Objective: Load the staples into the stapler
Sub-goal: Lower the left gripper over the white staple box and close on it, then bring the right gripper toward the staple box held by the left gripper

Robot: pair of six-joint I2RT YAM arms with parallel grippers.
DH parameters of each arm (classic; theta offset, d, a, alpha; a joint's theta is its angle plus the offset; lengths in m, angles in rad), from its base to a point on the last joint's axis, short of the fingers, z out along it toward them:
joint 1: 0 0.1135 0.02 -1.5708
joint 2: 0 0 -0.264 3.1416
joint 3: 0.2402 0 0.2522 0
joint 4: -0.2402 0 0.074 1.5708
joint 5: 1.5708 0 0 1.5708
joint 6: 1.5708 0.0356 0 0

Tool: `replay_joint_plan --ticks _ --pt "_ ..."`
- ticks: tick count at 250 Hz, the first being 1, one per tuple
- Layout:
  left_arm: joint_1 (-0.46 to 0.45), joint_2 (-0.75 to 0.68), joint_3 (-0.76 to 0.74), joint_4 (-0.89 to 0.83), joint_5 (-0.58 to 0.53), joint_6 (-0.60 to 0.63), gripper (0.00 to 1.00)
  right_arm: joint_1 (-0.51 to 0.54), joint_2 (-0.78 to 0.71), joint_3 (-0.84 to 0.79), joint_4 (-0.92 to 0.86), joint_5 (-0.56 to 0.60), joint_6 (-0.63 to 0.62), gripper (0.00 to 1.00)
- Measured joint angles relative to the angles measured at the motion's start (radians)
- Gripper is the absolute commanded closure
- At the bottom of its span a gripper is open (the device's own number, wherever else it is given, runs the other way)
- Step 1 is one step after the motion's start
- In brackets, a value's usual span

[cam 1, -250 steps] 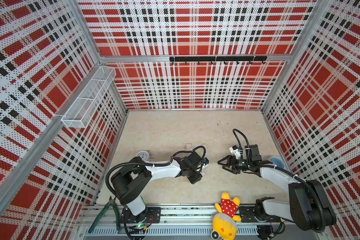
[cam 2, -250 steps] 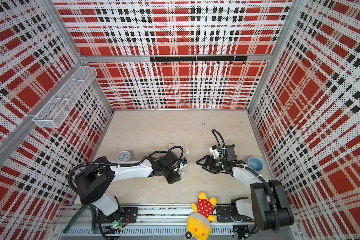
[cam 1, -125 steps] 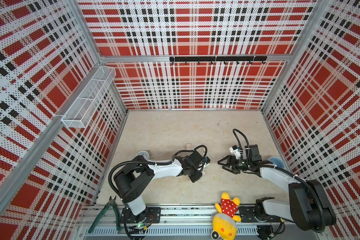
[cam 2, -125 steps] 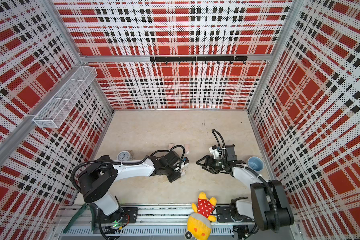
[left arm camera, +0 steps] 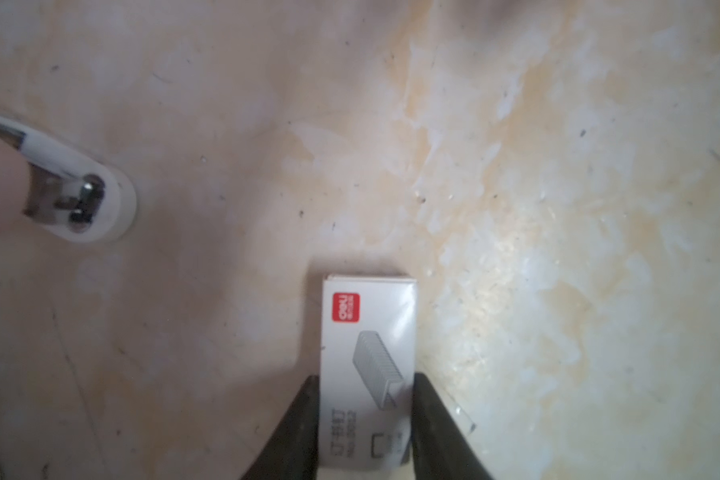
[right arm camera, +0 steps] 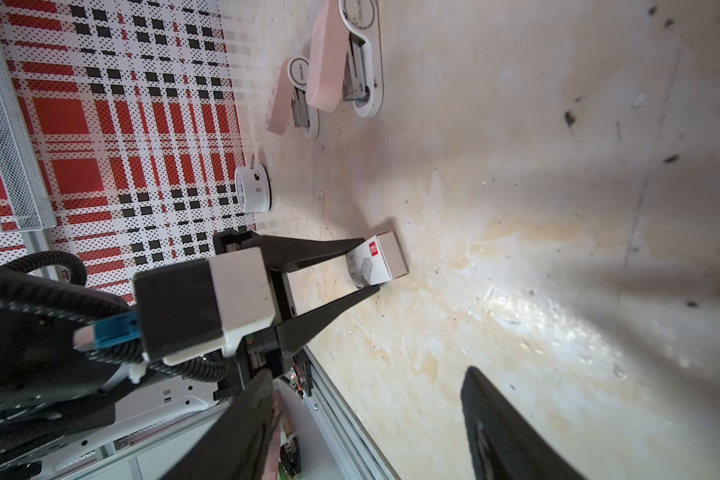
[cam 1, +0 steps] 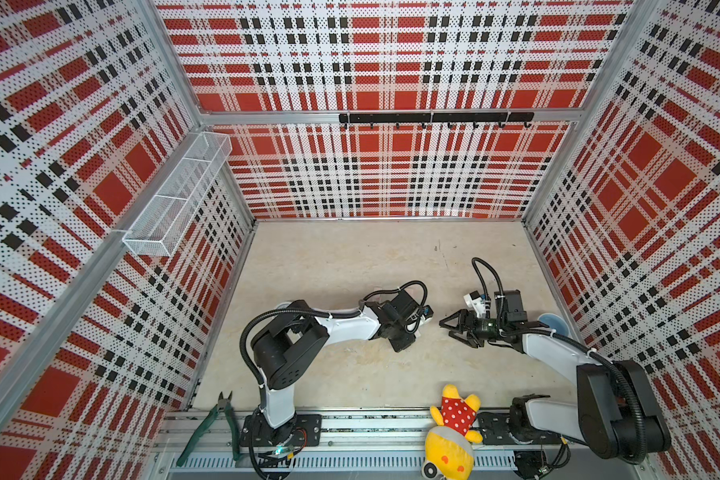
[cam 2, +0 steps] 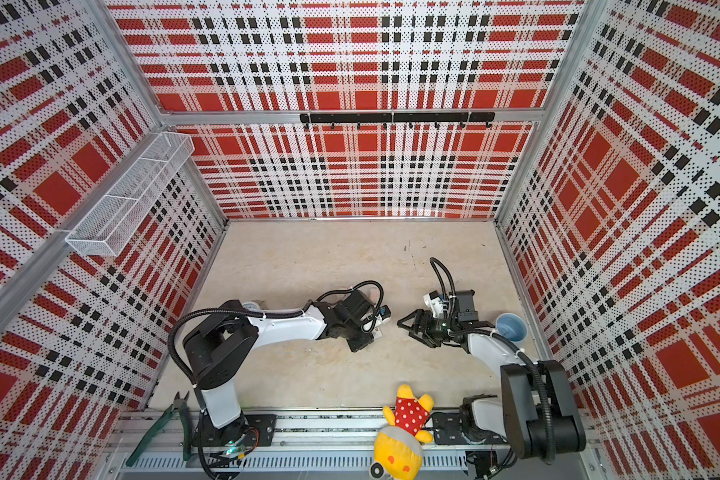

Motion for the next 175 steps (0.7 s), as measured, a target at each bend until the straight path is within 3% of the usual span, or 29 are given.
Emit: replay_joint_plan --ticks 76,175 --pt "0.041 -0.014 -0.01 -0.045 0.044 0.031 0.51 0.0 0.128 0.006 0.055 -0.03 -0.01 0.4" --pt "0.037 -0.039 -0.047 -0.026 0.072 0.043 0.55 0.014 0.235 0.046 0.15 -0.071 0.001 0.41"
